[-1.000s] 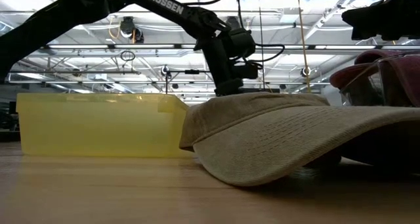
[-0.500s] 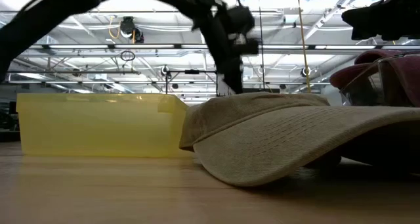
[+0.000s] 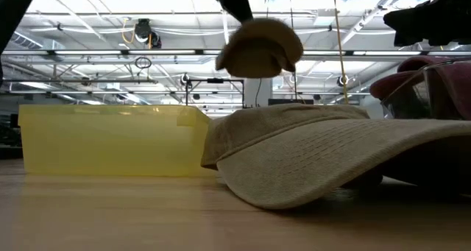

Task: Pick & Place hat
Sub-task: Put the top brown cap into the yellow bin

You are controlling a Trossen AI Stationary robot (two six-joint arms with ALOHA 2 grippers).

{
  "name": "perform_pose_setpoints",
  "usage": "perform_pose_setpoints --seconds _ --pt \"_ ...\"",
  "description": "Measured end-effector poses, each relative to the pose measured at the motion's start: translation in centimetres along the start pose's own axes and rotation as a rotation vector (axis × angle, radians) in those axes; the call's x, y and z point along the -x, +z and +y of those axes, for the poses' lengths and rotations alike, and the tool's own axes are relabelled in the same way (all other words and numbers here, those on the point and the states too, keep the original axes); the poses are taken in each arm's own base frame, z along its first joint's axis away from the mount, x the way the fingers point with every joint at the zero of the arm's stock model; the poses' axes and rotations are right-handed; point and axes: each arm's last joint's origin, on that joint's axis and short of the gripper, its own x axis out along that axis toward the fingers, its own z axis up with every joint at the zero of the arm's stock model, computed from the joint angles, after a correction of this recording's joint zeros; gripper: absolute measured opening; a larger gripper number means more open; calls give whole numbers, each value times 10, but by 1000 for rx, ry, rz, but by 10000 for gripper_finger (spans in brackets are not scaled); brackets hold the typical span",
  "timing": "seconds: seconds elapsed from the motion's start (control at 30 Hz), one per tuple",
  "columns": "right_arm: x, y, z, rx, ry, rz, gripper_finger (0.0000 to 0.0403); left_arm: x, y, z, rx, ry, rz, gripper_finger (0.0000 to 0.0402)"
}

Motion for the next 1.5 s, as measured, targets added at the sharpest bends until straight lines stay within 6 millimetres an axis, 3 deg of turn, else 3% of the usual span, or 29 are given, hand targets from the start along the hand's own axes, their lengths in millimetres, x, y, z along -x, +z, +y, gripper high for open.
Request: perform_pose_setpoints --seconds 0.23,0.43,0.57,0.73,0.9,1.0,1.27,1.5 --pt "0 -1 1 -42 5 10 0 31 -8 -42 -6 -17 103 1" --pt "0 -2 1 -57 8 17 0 42 -28 -56 57 29 151 1" --pt "-1 -3 1 -53 10 27 0 36 -55 -69 92 46 131 0" --pt "-1 -3 1 -53 9 27 0 34 -97 -97 76 0 -47 0" --pt "-1 -1 1 -52 5 13 0 14 -143 -114 95 -36 -70 0" --pt "-1 0 0 -56 2 2 0 3 -160 -119 105 -43 -51 0" --pt "-1 0 0 -63 1 1 0 -18 -186 -124 160 -27 -2 0" --pt "-1 0 0 -63 1 2 0 -19 -196 -133 135 -51 39 0"
